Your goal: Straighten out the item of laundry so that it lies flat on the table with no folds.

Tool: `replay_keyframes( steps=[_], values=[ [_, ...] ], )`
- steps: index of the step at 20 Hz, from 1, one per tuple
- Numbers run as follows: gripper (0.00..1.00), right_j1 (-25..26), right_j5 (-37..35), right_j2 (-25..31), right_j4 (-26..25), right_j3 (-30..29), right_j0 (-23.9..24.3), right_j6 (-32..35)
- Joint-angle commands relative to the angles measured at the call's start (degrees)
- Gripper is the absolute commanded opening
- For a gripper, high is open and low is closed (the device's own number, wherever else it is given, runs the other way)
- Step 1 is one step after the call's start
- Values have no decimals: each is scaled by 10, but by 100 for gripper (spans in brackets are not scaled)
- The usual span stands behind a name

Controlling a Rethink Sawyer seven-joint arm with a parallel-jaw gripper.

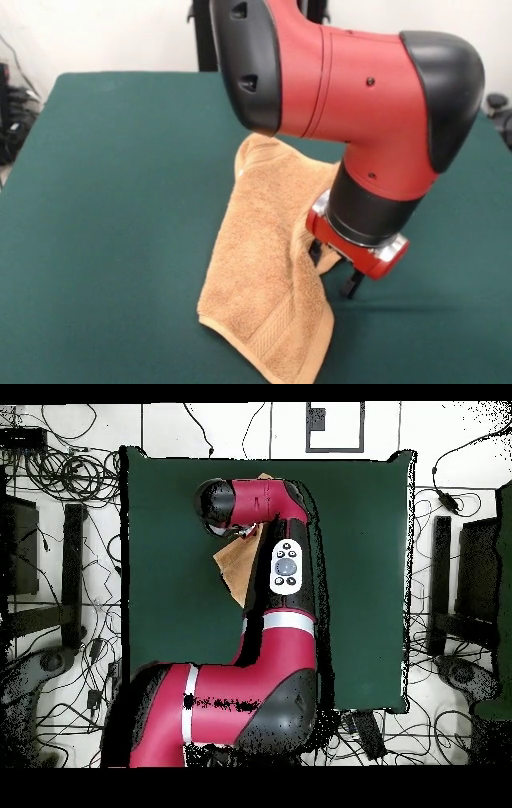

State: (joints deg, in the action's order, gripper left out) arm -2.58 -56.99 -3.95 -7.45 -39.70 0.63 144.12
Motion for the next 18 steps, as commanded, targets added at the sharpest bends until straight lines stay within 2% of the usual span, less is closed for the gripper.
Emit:
replay_keyframes(
  steps=[1,6,13,15,18],
  values=[
    [100,110,189,94,-58,-46,10,-148],
    [100,107,220,106,-51,-66,19,-129],
    [100,107,211,99,-60,-59,14,-124],
    [100,107,200,96,-61,-55,11,-124],
    [100,102,143,88,-57,-45,7,-129]
  ],
)
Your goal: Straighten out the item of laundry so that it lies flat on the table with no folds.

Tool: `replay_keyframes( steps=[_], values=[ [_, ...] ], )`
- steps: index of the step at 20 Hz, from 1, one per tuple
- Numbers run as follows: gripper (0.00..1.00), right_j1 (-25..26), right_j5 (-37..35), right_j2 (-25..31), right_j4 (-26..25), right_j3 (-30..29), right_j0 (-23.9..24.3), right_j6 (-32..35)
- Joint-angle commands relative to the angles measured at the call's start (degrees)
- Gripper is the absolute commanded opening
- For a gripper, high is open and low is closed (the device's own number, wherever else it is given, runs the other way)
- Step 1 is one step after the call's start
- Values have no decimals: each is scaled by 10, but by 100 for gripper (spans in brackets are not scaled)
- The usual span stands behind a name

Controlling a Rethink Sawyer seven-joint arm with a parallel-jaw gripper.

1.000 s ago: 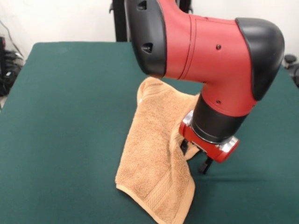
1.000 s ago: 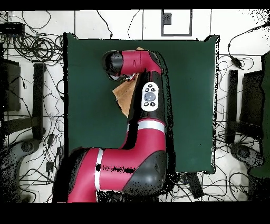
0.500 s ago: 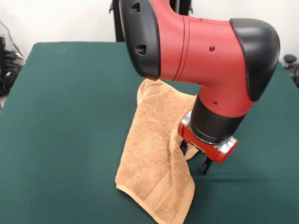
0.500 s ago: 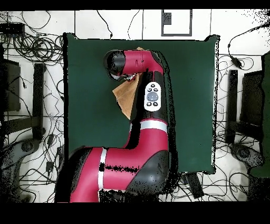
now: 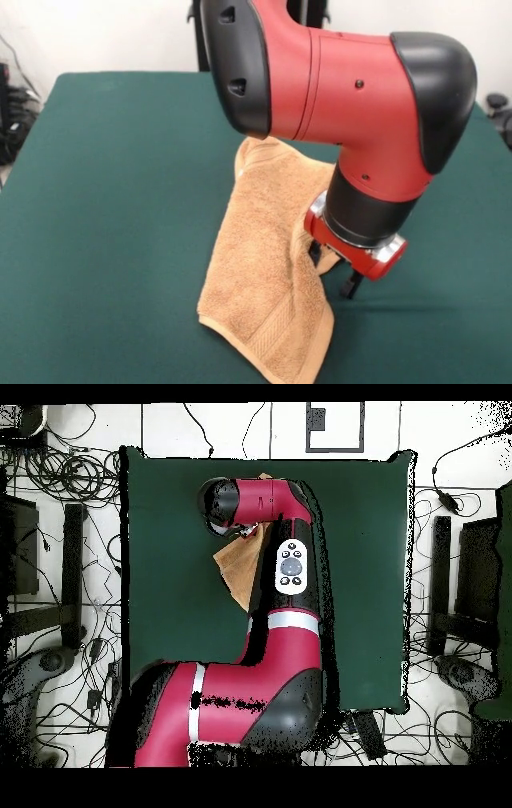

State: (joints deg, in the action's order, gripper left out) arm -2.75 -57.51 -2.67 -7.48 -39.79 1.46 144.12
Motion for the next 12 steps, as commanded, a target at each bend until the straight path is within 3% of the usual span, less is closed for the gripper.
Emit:
replay_keyframes(
  steps=[1,7,12],
  values=[
    [100,98,130,74,-55,-46,-1,-136],
    [100,-12,52,83,-22,-144,6,-168],
    [100,-69,42,108,-6,-200,23,-181]
  ],
)
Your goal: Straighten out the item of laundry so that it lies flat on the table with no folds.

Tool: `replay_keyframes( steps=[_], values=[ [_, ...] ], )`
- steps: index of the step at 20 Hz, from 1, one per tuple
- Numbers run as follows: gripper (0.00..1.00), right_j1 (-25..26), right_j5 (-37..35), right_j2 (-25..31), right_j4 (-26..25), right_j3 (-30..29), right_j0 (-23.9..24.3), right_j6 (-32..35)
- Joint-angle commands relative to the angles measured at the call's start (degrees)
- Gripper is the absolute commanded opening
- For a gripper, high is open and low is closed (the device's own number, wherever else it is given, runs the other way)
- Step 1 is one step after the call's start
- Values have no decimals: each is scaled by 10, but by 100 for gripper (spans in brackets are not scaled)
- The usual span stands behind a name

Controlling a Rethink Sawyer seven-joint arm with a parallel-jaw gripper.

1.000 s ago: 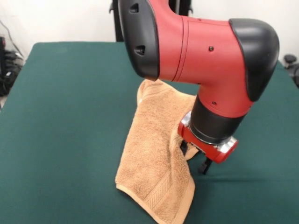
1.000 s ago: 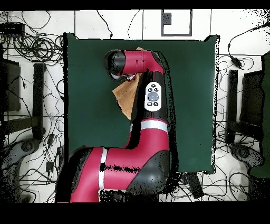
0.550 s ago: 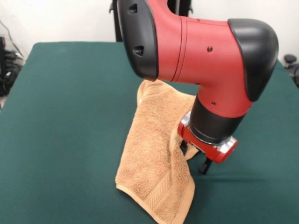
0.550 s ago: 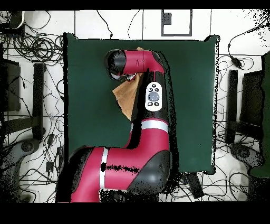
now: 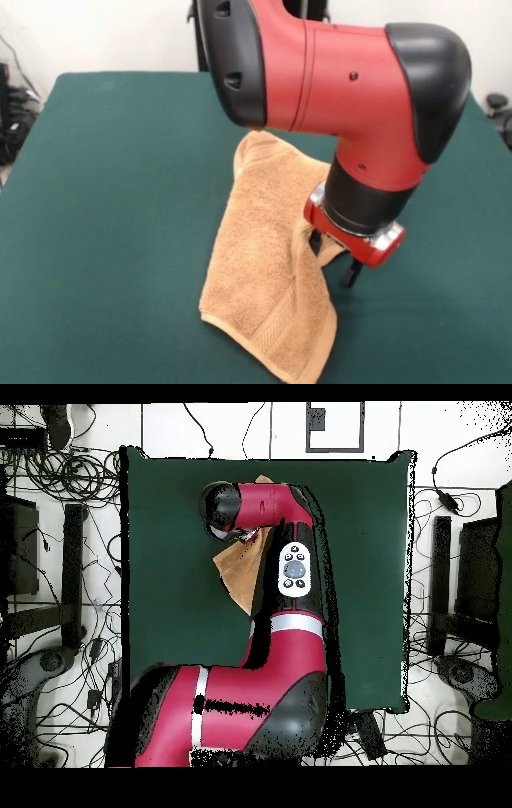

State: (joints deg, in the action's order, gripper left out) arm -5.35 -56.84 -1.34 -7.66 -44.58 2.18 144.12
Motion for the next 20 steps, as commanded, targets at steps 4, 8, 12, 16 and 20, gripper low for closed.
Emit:
replay_keyframes(
  steps=[4,8,12,16,20],
  values=[
    [100,-69,46,124,1,-193,37,-183],
    [100,-75,63,153,-6,-213,57,-188],
    [100,-80,88,179,-17,-237,71,-186],
    [100,-83,94,192,-31,-246,78,-182],
    [100,-84,86,202,-41,-246,83,-185]
  ],
)
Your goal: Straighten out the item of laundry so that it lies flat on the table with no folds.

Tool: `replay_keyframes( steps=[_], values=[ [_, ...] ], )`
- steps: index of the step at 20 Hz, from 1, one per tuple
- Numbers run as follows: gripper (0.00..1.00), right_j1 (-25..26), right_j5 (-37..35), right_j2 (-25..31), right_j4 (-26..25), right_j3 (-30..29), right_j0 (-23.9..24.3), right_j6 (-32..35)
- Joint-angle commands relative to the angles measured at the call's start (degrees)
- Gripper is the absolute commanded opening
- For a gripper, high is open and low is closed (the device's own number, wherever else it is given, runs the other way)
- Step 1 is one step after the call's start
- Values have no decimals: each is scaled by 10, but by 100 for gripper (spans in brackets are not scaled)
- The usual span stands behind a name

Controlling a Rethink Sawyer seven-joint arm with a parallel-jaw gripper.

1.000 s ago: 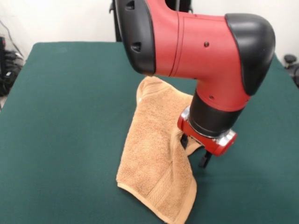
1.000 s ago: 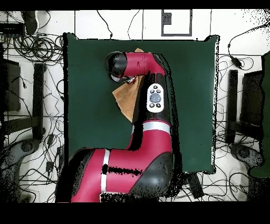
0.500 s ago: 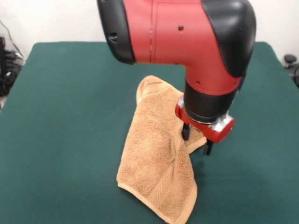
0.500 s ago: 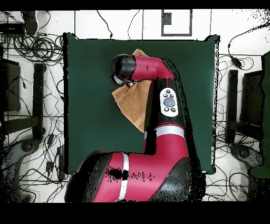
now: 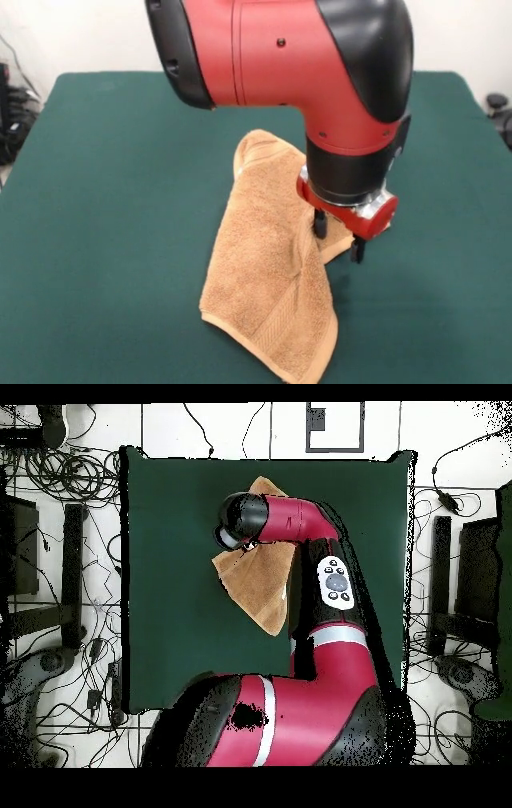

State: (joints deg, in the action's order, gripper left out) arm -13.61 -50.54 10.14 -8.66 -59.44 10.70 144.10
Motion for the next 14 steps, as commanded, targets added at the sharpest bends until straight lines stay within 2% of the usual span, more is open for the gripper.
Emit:
replay_keyframes(
  steps=[1,8,14],
  values=[
    [100,-5,20,92,-31,-101,0,-184],
    [100,1,27,110,-58,-101,9,-184],
    [100,-32,11,138,-44,-131,13,-148]
  ],
)
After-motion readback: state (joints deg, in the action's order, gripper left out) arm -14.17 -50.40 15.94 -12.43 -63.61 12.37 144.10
